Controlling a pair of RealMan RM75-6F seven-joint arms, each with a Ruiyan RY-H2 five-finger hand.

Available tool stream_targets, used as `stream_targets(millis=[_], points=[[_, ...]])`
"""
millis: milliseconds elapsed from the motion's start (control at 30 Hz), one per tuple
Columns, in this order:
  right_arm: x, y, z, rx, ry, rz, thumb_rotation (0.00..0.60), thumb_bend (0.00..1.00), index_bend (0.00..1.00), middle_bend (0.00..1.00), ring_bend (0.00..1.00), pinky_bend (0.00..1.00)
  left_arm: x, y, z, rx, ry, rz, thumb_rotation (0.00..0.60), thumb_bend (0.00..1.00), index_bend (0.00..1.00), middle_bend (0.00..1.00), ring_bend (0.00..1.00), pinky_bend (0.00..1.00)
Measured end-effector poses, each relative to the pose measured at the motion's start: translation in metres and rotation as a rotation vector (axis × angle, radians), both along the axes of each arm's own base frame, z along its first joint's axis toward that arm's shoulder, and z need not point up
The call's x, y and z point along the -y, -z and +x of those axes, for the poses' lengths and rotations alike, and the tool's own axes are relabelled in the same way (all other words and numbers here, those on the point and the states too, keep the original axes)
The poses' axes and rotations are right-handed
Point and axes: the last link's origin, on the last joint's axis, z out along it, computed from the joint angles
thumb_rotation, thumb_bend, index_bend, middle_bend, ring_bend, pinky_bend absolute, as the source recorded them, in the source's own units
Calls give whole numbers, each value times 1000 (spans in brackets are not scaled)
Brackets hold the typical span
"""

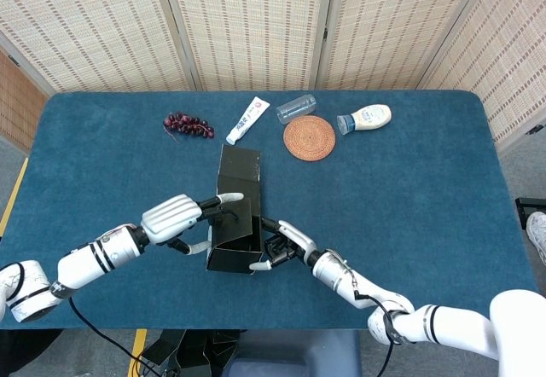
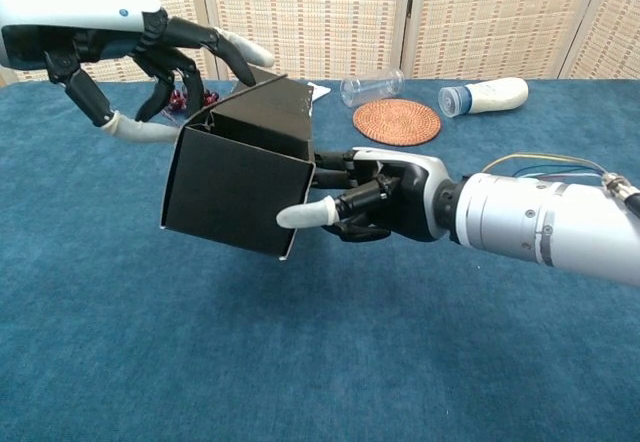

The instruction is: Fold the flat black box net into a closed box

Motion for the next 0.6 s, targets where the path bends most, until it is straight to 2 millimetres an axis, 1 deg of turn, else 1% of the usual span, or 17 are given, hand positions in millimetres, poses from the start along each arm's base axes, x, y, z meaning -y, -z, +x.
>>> stream_targets(millis=[100, 400, 600], points=[[1, 0, -1, -7, 0, -5, 600, 203, 308, 412, 774, 1000, 1, 1, 0, -1, 3, -2, 600, 356, 235, 96, 402, 608], [7, -1, 0, -46, -37, -36, 600, 203, 308, 412, 784, 1000, 3, 7, -1, -33, 5, -32, 600, 356, 248, 113, 402, 608], [9, -1, 2, -61, -54, -49, 600, 203, 307, 412, 786, 1000, 2, 10, 0, -58, 29, -27, 600, 356, 313, 207, 404, 608]])
